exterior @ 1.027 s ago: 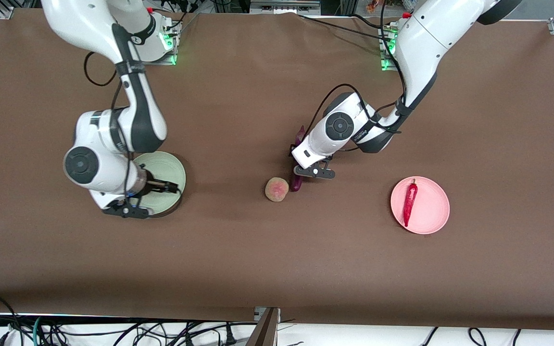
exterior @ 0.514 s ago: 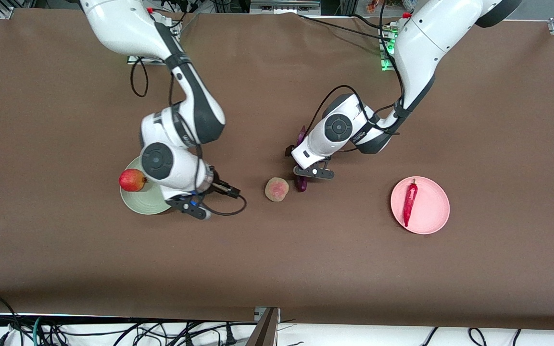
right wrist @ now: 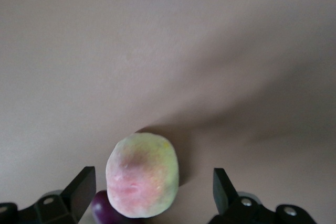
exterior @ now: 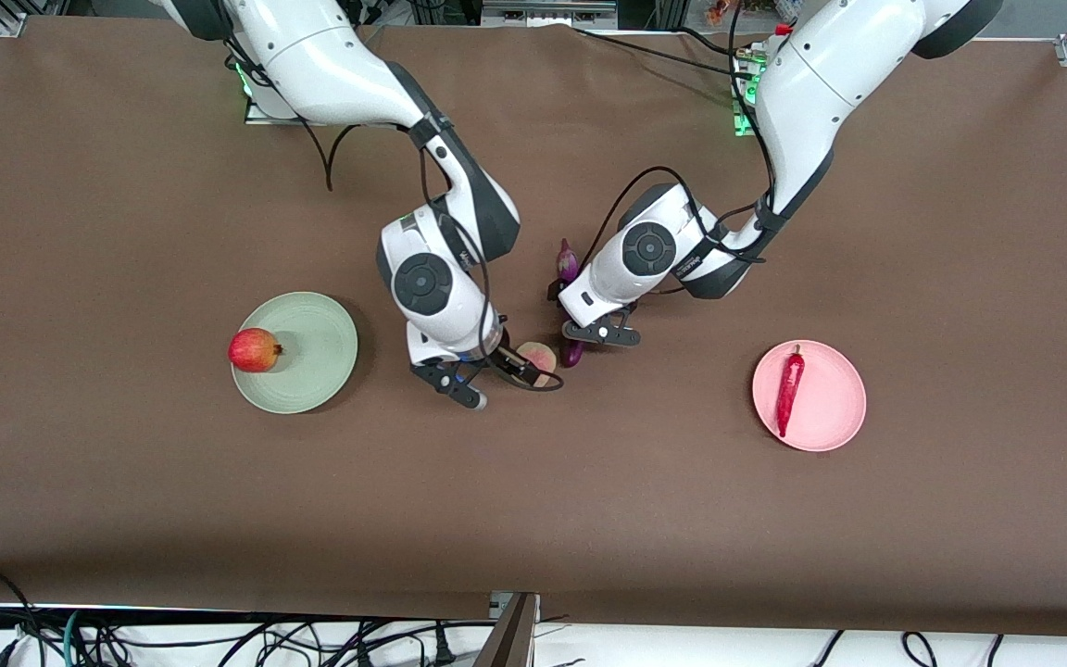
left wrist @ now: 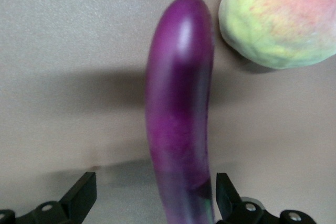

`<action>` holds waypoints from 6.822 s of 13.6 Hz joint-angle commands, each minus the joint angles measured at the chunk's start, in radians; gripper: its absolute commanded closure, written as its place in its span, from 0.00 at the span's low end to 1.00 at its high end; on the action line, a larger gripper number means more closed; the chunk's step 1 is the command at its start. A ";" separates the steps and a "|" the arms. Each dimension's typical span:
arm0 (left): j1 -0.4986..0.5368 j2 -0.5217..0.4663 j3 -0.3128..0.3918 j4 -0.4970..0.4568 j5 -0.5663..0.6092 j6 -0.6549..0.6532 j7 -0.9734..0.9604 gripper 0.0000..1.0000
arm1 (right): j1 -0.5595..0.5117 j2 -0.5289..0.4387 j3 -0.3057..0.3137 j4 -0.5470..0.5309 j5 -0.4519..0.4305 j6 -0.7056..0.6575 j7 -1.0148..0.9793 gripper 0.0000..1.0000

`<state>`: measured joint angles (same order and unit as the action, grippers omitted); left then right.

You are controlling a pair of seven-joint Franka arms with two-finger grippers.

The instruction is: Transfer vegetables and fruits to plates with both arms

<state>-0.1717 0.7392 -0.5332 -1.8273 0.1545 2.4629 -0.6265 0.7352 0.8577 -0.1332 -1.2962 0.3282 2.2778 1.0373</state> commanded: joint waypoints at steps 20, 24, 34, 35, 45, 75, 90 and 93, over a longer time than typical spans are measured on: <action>0.259 -0.156 0.015 0.034 0.048 -0.258 0.477 0.92 | 0.003 0.022 -0.016 0.037 -0.008 -0.018 -0.011 0.81; 0.334 -0.155 0.048 0.141 0.063 -0.390 0.611 0.88 | -0.131 -0.078 -0.011 0.035 0.000 -0.254 -0.280 0.80; 0.417 -0.093 0.183 0.175 0.090 -0.392 0.941 0.80 | -0.165 -0.279 -0.262 -0.358 0.000 -0.310 -1.008 0.72; 0.417 -0.083 0.183 0.175 0.071 -0.395 0.942 0.68 | -0.166 -0.290 -0.272 -0.414 0.002 -0.264 -1.043 0.67; 0.426 -0.089 0.176 0.192 0.063 -0.412 0.949 0.00 | -0.255 -0.301 -0.266 -0.427 0.077 -0.188 -1.096 0.00; 0.121 -0.860 0.619 0.011 -0.150 -0.739 0.688 0.00 | -0.628 -0.772 0.064 -0.270 -0.265 -0.693 -1.050 0.00; 0.116 -0.807 0.573 0.126 -0.161 -0.803 0.694 0.00 | -0.636 -0.760 0.061 -0.166 -0.307 -0.718 -1.033 0.00; 0.115 -0.804 0.573 0.128 -0.161 -0.805 0.694 0.00 | -0.640 -0.758 0.055 -0.166 -0.307 -0.719 -1.031 0.00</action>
<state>-0.0540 -0.0829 0.0377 -1.7347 0.0035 1.6835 0.0664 0.1090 0.1048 -0.0836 -1.4719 0.0201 1.5717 -0.0017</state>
